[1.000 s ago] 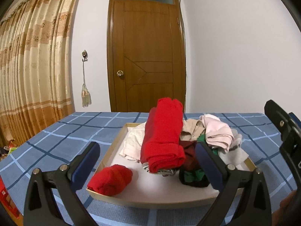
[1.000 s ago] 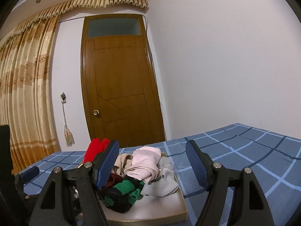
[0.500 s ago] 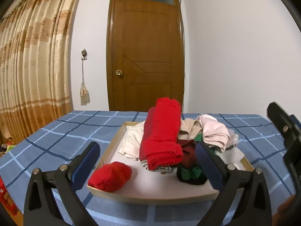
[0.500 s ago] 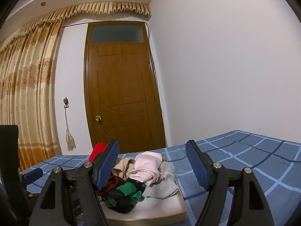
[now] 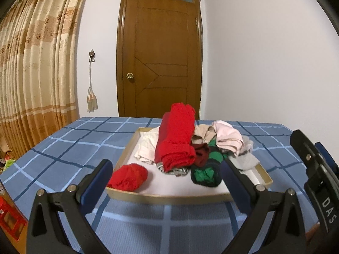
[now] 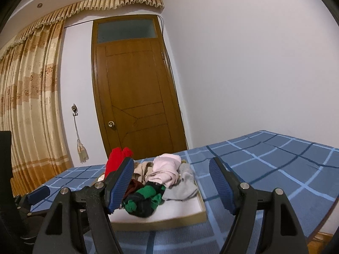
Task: Take underwear out of drawer
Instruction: 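Lift both open tools up and back away from the tray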
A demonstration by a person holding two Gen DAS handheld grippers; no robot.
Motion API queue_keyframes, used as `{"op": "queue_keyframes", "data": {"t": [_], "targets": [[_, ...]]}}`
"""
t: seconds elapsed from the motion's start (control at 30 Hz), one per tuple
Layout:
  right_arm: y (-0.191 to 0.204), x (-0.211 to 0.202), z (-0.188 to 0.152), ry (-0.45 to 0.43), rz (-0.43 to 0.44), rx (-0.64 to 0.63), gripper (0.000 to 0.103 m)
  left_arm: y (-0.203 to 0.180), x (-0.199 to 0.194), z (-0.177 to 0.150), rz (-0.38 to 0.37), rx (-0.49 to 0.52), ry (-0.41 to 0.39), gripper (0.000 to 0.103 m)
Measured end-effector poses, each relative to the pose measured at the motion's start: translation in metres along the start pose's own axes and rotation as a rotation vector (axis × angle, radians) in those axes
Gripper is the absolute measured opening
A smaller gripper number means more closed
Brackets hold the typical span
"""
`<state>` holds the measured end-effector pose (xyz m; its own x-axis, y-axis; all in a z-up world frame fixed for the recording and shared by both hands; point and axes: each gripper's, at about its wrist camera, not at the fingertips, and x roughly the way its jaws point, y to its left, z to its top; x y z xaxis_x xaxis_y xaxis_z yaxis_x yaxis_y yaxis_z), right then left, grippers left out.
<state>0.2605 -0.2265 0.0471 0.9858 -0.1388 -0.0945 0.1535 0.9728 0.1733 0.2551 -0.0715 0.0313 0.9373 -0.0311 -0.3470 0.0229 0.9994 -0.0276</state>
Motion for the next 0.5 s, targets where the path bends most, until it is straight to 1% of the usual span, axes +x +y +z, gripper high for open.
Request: {"op": "queue_keyframes", "data": {"t": [0.23, 0.5], "targets": [[-0.001, -0.022, -0.002, 0.019, -0.008, -0.004, 0.076, 0.0, -0.02, -0.006, 0.003, 0.017, 0.007, 0.102], [0.0, -0.046, -0.003, 0.013, -0.009, -0.006, 0.076, 0.008, -0.037, -0.015, 0.017, 0.004, 0.022, 0.102]]}}
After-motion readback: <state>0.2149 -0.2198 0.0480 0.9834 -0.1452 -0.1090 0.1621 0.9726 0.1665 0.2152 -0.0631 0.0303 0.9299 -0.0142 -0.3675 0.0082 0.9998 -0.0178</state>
